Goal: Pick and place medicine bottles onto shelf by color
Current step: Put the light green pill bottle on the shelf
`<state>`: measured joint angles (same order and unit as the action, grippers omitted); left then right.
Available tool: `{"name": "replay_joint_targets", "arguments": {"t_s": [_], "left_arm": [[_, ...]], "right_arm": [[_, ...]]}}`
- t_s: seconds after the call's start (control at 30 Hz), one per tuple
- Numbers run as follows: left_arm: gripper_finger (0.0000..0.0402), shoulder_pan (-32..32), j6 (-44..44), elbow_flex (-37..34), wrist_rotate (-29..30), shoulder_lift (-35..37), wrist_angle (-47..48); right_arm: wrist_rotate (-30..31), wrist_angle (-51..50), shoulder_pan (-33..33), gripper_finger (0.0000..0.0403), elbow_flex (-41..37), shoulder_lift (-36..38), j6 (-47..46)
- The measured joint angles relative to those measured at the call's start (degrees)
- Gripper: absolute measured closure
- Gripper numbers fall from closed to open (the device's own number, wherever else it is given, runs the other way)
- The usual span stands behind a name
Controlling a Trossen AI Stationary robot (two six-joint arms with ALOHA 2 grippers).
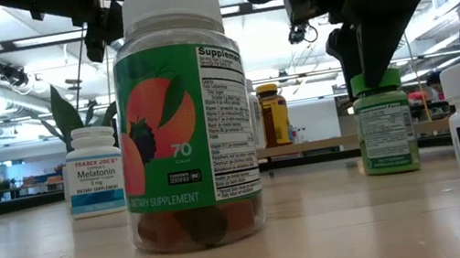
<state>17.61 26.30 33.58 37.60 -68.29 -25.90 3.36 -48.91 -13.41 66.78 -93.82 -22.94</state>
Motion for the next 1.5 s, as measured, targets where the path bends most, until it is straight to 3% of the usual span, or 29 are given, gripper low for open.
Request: {"name": "replay_joint_targets", "arguments": {"t_s": [0.43, 0.93, 1.3, 1.5], "left_arm": [[0.023, -0.02, -0.02, 0.0, 0.02, 0.01, 0.01], [0.023, -0.01, 0.02, 0.0, 0.01, 0.01, 0.0], [0.023, -0.02, 0.04, -0.01, 0.02, 0.02, 0.01], [0.023, 0.0, 0.04, 0.0, 0.02, 0.02, 0.01]], "right_arm": [[-1.49, 0.23, 0.0, 0.0134, 0.0, 0.0, 0.17], [-1.49, 0.2, 0.0, 0.0141, 0.02, 0.0, 0.17], [-3.65, -0.56, 0.0, 0.0169, 0.04, 0.0, 1.91], [-4.94, -0.9, -0.02, 0.0159, 0.04, 0.02, 3.61]]}}
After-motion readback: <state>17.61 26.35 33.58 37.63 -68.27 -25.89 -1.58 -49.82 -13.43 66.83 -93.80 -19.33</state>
